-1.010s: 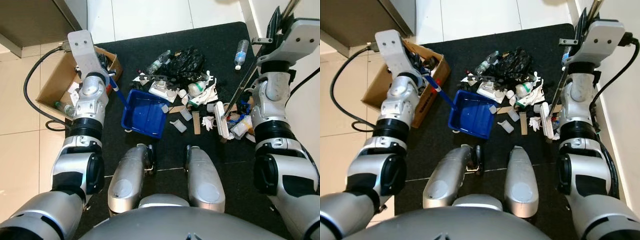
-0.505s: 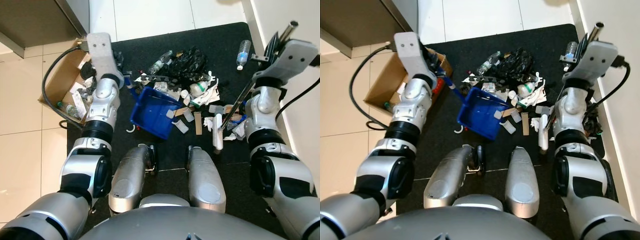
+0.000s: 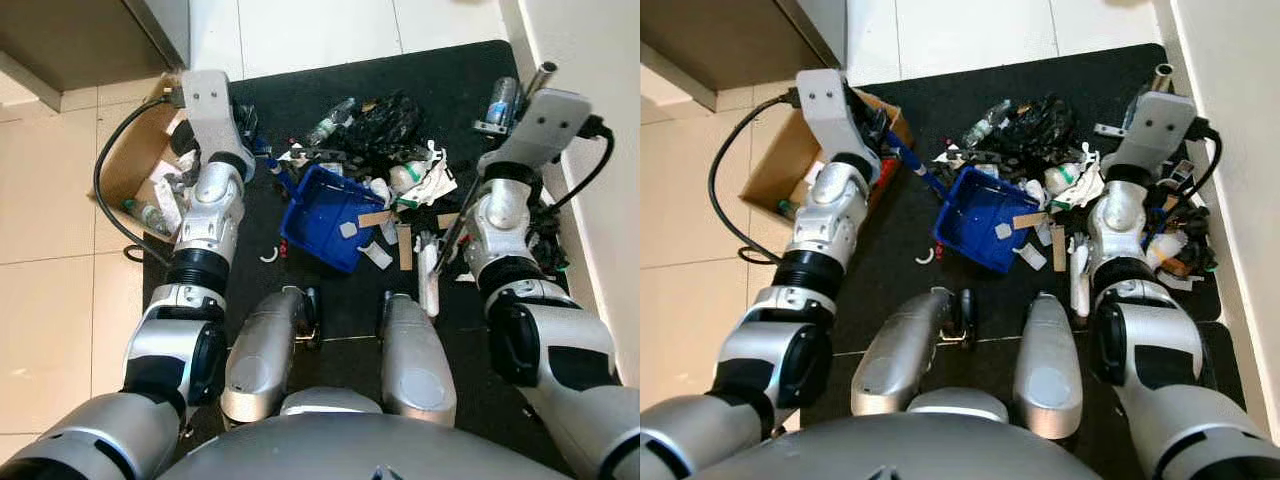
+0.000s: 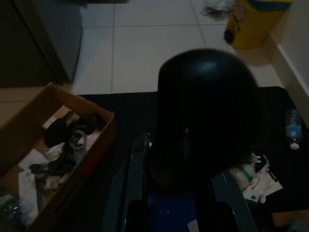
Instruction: Sweep floor
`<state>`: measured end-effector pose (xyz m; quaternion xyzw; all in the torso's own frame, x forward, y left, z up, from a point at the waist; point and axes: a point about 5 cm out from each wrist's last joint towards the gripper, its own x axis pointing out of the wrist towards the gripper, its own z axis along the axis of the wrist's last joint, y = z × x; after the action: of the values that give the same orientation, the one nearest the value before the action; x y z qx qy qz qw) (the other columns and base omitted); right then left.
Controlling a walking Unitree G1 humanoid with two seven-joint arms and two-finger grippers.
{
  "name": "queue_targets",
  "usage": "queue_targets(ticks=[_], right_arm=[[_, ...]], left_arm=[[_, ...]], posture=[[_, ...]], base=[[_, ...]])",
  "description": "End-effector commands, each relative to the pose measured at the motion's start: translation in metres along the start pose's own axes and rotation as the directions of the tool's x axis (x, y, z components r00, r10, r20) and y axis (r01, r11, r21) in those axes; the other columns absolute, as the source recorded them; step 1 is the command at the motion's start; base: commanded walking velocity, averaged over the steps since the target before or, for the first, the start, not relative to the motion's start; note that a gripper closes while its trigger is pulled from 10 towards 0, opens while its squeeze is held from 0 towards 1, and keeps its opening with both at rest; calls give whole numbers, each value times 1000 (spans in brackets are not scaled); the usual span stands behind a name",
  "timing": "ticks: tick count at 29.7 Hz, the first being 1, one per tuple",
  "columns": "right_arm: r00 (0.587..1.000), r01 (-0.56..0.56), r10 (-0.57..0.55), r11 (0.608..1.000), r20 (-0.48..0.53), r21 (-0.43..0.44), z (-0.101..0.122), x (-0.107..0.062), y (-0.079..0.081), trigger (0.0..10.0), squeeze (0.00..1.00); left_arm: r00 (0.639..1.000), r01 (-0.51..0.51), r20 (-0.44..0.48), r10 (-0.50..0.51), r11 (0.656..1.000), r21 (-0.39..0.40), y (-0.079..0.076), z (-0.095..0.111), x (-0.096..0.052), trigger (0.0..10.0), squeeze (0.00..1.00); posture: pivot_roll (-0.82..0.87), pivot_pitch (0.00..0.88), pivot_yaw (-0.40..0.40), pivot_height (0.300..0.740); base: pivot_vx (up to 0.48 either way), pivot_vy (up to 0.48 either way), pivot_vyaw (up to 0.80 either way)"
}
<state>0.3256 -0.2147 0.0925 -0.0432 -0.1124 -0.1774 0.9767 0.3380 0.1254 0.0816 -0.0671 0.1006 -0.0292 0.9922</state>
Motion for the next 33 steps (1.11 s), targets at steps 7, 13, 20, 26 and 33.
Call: queue_targets(ticks=[7,13,20,26,33], right_arm=[[996,-54,63,990,65,-131,3,-3,9,10000,0],[986,63,-24,970,166,-234,16,8,-24,10000,0],[986,168,-162,972,48,-165,3,7,-31,10000,0],[985,149,-145,988,-94,38,-10,-1,-6,10000,0],[980,143,-113,972,-164,185,-15,-7,11,10000,0]], left_arm=[[999,-8,-40,11,998,66,4,-9,-6,10000,0],[999,17,-44,-14,998,64,-1,-7,-6,10000,0],[997,75,-20,-75,996,51,-11,6,-6,10000,0],[996,83,-14,-83,996,44,-13,8,-9,10000,0],[997,81,-18,-80,996,35,-13,7,-12,10000,0]], posture=[[161,216,167,740],[156,236,181,740],[209,256,204,740],[230,254,196,740],[237,250,181,740]], base=[[0,0,0],[0,0,0],[0,0,0],[0,0,0],[0,0,0]])
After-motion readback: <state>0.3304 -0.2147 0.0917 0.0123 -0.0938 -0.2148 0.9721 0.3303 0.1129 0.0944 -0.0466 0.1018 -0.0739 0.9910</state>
